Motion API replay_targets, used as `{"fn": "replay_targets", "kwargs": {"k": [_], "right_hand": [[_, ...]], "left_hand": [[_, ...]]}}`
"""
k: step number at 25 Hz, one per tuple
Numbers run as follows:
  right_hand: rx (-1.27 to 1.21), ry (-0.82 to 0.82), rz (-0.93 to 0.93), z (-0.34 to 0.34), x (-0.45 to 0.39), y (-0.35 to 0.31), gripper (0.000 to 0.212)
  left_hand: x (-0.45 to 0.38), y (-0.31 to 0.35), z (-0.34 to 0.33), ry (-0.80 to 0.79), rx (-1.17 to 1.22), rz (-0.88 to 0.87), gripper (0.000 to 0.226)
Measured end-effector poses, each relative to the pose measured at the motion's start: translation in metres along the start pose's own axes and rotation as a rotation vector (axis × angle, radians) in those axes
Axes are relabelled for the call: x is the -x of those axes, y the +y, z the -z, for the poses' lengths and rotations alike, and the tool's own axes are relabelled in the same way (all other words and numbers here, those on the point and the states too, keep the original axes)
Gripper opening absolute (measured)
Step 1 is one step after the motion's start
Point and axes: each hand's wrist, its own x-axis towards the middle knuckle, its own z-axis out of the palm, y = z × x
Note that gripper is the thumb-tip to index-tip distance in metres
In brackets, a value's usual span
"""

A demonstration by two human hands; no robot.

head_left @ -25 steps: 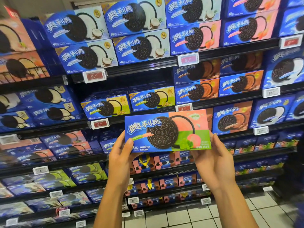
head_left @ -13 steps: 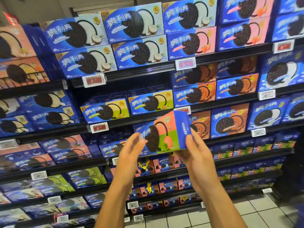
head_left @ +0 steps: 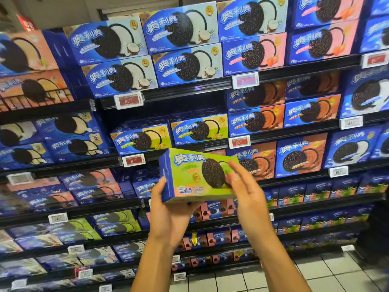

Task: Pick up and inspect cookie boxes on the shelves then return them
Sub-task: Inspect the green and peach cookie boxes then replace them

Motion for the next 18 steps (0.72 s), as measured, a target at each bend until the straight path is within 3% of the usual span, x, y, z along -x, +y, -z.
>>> {"fn": "replay_targets", "kwargs": {"k": [3,6,9,12,15,18], "right_hand": [[0.089,0.199,-0.053,0.022,-0.011,0.012,0.044],[0.028,0.191,-0.147,0.032,-0.015,0.023,0.055],[-0.086,0.100,-0.115,0.031,-0.014,0.026,0.059],[-0.152,0.108,-0.043,0.031,-0.013,0.027,0.059],[-0.153,0.192,0.011,0.033,-0.014,0.028,0.044],[-0.140,0.189,0.028,0.031,-0.014,0.027,0.040]], "left_hand": [[-0.003,0.003,0.011,-0.088,0.150,-0.010,0.060],[-0.007,0.006,0.017,-0.205,0.215,0.005,0.063],[-0.010,0.004,0.024,-0.273,0.256,0.044,0.060],[-0.010,0.008,0.024,-0.180,0.264,0.055,0.063],[-0.012,0.011,0.028,-0.001,0.145,-0.089,0.052],[-0.012,0.014,0.027,0.077,0.030,-0.197,0.038]]}}
